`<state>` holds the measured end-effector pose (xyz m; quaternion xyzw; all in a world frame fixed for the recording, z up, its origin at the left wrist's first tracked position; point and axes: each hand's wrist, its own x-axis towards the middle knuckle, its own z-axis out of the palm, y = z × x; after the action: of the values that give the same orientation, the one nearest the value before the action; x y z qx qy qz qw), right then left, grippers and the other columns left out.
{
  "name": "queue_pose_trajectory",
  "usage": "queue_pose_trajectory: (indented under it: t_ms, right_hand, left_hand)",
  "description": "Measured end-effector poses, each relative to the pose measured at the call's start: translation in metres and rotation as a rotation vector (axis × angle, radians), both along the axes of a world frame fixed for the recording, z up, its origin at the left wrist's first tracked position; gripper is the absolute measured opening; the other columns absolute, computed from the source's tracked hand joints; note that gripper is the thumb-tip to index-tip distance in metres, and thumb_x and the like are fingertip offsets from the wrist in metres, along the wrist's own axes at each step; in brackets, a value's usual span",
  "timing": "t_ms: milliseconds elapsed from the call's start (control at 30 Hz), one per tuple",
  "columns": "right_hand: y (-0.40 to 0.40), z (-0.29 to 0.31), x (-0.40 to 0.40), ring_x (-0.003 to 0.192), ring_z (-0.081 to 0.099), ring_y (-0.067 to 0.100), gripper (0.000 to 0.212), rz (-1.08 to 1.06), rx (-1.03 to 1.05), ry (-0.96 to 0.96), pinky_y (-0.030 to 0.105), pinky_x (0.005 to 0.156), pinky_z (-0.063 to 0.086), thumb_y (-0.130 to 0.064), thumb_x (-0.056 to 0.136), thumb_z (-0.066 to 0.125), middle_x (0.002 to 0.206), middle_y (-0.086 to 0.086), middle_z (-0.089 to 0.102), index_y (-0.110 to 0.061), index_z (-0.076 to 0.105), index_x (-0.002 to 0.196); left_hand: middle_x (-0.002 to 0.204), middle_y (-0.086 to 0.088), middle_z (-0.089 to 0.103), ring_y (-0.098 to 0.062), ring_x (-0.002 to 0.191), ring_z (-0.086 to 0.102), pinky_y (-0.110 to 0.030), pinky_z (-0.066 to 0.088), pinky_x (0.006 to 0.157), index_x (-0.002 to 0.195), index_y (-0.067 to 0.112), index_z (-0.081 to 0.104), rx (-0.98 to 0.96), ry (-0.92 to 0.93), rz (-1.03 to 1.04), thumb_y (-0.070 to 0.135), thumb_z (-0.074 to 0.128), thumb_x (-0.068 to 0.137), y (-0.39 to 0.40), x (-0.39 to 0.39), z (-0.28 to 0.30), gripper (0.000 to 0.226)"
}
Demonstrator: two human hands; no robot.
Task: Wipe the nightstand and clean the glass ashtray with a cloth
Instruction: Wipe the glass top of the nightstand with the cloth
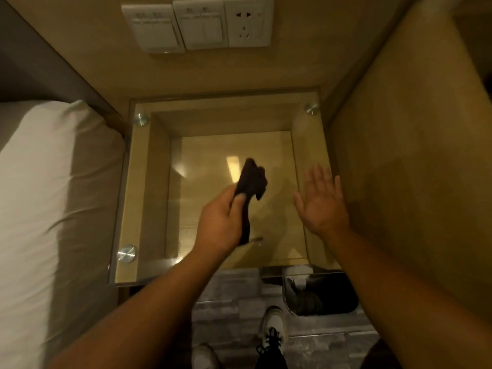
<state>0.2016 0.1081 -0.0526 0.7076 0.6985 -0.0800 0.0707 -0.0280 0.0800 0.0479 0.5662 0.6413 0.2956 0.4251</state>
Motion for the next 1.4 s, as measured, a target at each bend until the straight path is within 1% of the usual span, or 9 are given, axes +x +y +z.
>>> queue_pose_trajectory:
  t_ms: [100, 167, 233, 333, 433, 533, 833, 1133, 1400]
  right_hand:
    - [0.001, 0.001, -0.001, 0.146, -0.003, 0.023, 0.069, 0.001, 0.008, -0.017, 0.044, 0.116, -0.006, -0.054, 0.095, 0.007, 0.160, 0.010, 0.004, -0.015, 0.006, 0.151]
    - [0.001, 0.002, -0.001, 0.146, 0.003, 0.026, 0.069, 0.005, 0.023, -0.020, 0.047, 0.117, 0.001, -0.053, 0.095, 0.009, 0.158, 0.013, 0.011, -0.012, 0.013, 0.150]
    - [0.002, 0.003, 0.000, 0.146, 0.003, 0.028, 0.069, 0.009, 0.023, 0.000, 0.049, 0.117, 0.006, -0.054, 0.095, 0.007, 0.158, 0.014, 0.011, -0.012, 0.015, 0.150]
    - [0.003, -0.001, 0.001, 0.146, -0.005, 0.027, 0.070, 0.002, 0.015, 0.033, 0.050, 0.117, 0.004, -0.056, 0.094, 0.005, 0.158, 0.013, 0.004, -0.014, 0.009, 0.150]
    - [0.003, -0.003, 0.001, 0.146, -0.006, 0.027, 0.069, -0.003, 0.018, 0.063, 0.050, 0.117, 0.002, -0.055, 0.096, 0.008, 0.159, 0.013, 0.002, -0.013, 0.008, 0.151]
    - [0.003, -0.003, 0.002, 0.146, 0.001, 0.029, 0.069, 0.007, 0.036, 0.082, 0.052, 0.117, 0.007, -0.053, 0.096, 0.016, 0.158, 0.015, 0.009, -0.010, 0.014, 0.150]
    - [0.004, 0.004, 0.004, 0.147, 0.002, 0.023, 0.065, -0.005, 0.028, 0.128, 0.044, 0.118, 0.000, -0.041, 0.093, 0.019, 0.159, 0.010, 0.011, -0.010, 0.019, 0.150]
    - [-0.005, 0.017, 0.011, 0.145, 0.006, 0.016, 0.064, -0.238, 0.162, 0.624, 0.027, 0.116, 0.001, -0.030, 0.091, 0.023, 0.159, 0.010, 0.011, -0.006, 0.014, 0.149]
    - [-0.061, 0.017, -0.004, 0.146, 0.003, 0.016, 0.067, -0.157, 0.074, 0.462, 0.030, 0.117, -0.003, -0.039, 0.091, 0.020, 0.159, 0.009, 0.009, -0.009, 0.013, 0.151]
  left_hand:
    - [0.085, 0.017, 0.062, 0.003, 0.072, 0.055, -0.010, 0.037, 0.058, 0.124, 0.030, 0.057, 0.232, 0.121, -0.060, 0.024, 0.044, 0.099, 0.093, 0.026, 0.011, 0.030]
    - [0.102, 0.008, 0.063, -0.002, 0.082, 0.055, -0.015, 0.040, 0.064, 0.129, 0.027, 0.054, 0.326, 0.227, -0.127, 0.023, 0.042, 0.099, 0.155, 0.048, 0.006, 0.032]
    - [0.106, 0.000, 0.063, -0.013, 0.085, 0.059, -0.025, 0.046, 0.066, 0.128, 0.023, 0.054, 0.361, 0.355, -0.209, 0.020, 0.040, 0.100, 0.212, 0.069, -0.007, 0.031]
    - [0.113, -0.009, 0.061, -0.023, 0.093, 0.060, -0.029, 0.040, 0.070, 0.130, 0.015, 0.051, 0.383, 0.576, -0.418, 0.013, 0.041, 0.098, 0.273, 0.102, -0.039, 0.034]
    - [0.140, -0.011, 0.047, -0.027, 0.127, 0.043, -0.039, 0.034, 0.097, 0.137, 0.013, 0.045, 0.350, 0.718, -0.591, 0.014, 0.041, 0.098, 0.291, 0.127, -0.080, 0.039]
    - [0.152, -0.006, 0.034, -0.022, 0.139, 0.028, -0.041, 0.019, 0.112, 0.143, 0.013, 0.038, 0.386, 0.727, -0.566, 0.016, 0.040, 0.099, 0.291, 0.130, -0.104, 0.044]
    - [0.149, -0.004, 0.038, -0.020, 0.138, 0.031, -0.038, 0.019, 0.113, 0.141, 0.016, 0.041, 0.474, 0.711, -0.628, 0.016, 0.043, 0.097, 0.209, 0.106, -0.098, 0.044]
    - [0.141, -0.005, 0.049, -0.021, 0.133, 0.040, -0.040, 0.022, 0.111, 0.135, 0.016, 0.050, 0.481, 0.656, -0.637, 0.006, 0.058, 0.084, 0.060, 0.069, -0.102, 0.053]
    - [0.140, -0.003, 0.050, -0.020, 0.132, 0.042, -0.039, 0.020, 0.109, 0.133, 0.017, 0.053, 0.430, 0.642, -0.703, 0.010, 0.067, 0.081, -0.046, 0.047, -0.094, 0.054]
